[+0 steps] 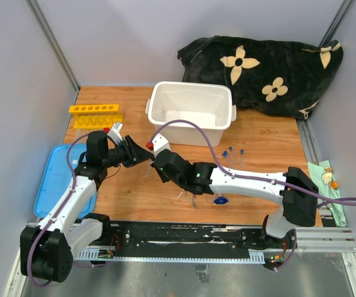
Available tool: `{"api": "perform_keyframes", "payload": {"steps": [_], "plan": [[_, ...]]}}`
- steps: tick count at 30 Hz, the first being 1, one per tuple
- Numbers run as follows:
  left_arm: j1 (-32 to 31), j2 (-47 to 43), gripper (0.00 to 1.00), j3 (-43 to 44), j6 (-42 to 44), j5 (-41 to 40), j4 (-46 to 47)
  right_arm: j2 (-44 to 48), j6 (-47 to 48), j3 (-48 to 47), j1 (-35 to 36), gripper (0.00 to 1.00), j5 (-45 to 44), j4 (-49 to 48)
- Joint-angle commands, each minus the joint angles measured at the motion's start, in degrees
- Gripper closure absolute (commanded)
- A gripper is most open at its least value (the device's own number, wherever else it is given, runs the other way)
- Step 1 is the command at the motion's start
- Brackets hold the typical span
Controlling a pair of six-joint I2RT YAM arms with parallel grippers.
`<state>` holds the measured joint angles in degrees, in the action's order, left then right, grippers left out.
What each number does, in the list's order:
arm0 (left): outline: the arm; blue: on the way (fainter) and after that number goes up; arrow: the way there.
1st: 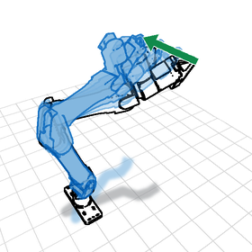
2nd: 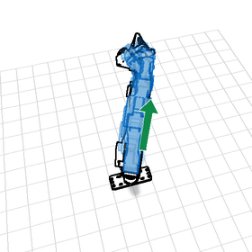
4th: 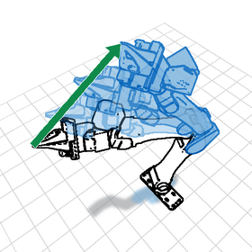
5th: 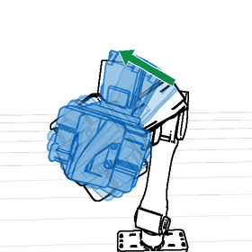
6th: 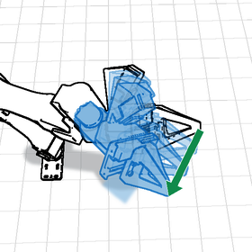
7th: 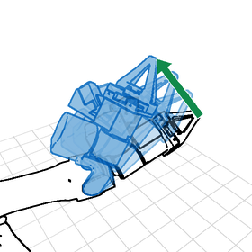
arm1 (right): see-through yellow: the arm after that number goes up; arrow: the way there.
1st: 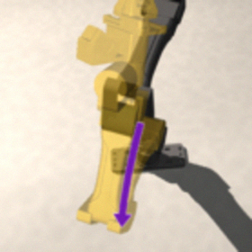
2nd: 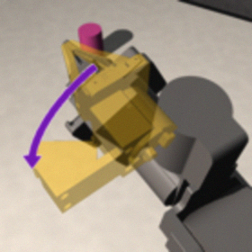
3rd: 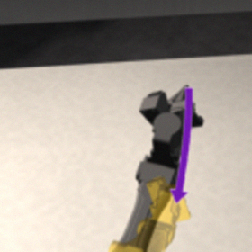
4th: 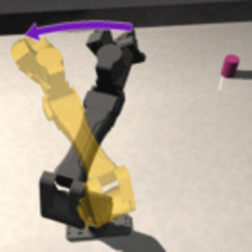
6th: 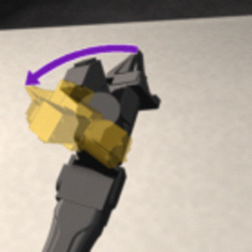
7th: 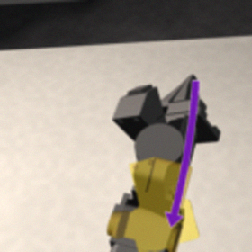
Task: Organize the chemistry lab equipment
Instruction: Pick up the test tube at the center of the board.
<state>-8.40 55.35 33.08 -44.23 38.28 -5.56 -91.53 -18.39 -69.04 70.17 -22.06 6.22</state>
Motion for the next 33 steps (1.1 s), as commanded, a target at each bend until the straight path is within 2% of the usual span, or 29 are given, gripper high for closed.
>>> {"api": "perform_keyframes", "payload": {"steps": [1,9,17,28,31,33], "plan": [[-0.56,0.02,0.62,1.41,-0.55,0.8,2.03,-0.76,0.19,-1.96,1.11,0.99,0.04,-0.79],[-0.64,0.19,0.64,1.14,-0.35,0.25,2.02,-0.83,-0.19,-1.43,1.26,0.99,0.27,-0.62],[-0.73,0.02,0.71,1.13,-0.15,-0.05,1.83,-0.93,-0.29,-1.24,1.28,0.99,0.18,-0.67],[-0.69,0.15,0.97,1.14,0.4,-0.53,1.35,-0.61,-0.51,-0.89,1.35,0.99,-0.12,-0.33],[-0.82,0.19,1.0,1.11,0.52,-0.87,1.06,-0.3,-0.5,-0.73,1.37,0.97,-0.22,-0.29],[-0.82,0.19,1.0,1.12,0.9,-1.46,0.82,-0.17,-0.53,-0.51,1.37,0.9,-0.24,-0.18]]}}
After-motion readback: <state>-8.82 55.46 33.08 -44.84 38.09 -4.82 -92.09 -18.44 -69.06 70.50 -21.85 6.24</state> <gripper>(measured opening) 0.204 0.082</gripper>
